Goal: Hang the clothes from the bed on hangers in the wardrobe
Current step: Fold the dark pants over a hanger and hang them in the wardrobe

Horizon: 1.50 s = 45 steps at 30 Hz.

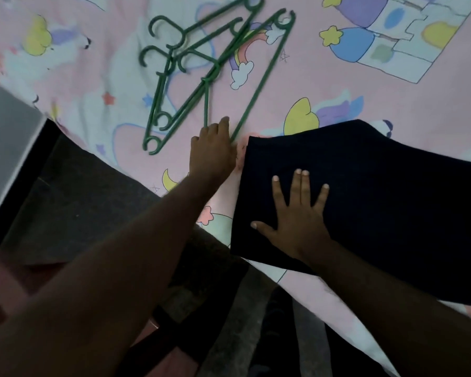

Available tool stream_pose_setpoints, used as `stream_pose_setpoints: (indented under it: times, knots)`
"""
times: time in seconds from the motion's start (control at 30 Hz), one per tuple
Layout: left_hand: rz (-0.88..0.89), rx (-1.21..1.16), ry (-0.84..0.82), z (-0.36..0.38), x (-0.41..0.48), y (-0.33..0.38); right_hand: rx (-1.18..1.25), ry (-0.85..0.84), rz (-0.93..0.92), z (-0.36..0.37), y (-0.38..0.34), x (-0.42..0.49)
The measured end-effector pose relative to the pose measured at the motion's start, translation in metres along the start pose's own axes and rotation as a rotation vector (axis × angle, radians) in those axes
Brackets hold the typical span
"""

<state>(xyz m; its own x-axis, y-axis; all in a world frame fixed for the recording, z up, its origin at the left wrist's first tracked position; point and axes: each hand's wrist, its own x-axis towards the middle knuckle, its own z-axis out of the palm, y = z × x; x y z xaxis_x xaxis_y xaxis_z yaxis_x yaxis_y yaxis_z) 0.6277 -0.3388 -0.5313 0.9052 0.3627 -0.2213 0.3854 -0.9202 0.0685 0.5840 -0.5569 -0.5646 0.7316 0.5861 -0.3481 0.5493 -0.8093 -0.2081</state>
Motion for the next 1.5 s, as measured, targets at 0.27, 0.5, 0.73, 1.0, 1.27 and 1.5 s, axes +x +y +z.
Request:
stream_pose_setpoints:
  times: [0.27, 0.5, 0.73, 1.0, 1.27, 1.5]
  knots:
    - [-0.090, -0.091, -0.290, -0.015, 0.009, 0.004, 0.017, 0.012, 0.032, -0.002, 0.001, -0.003]
    - [-0.116, -0.249, -0.345, -0.025, -0.113, 0.018, 0.027, -0.001, 0.048, -0.006, 0.000, -0.004]
    - [-0.175, -0.381, -0.332, -0.004, -0.176, 0.031, 0.015, -0.043, 0.054, -0.010, 0.001, -0.003]
    - [-0.797, -0.836, 0.003, -0.001, -0.127, -0.007, 0.513, 0.057, 0.208, -0.049, -0.019, 0.008]
    - [-0.826, -1.422, -0.209, -0.007, -0.126, -0.010, 0.471, -0.128, 0.234, -0.075, -0.083, 0.043]
    - [-0.728, -1.388, -0.480, -0.005, -0.124, -0.027, 0.299, -0.180, 0.153, -0.068, -0.083, 0.062]
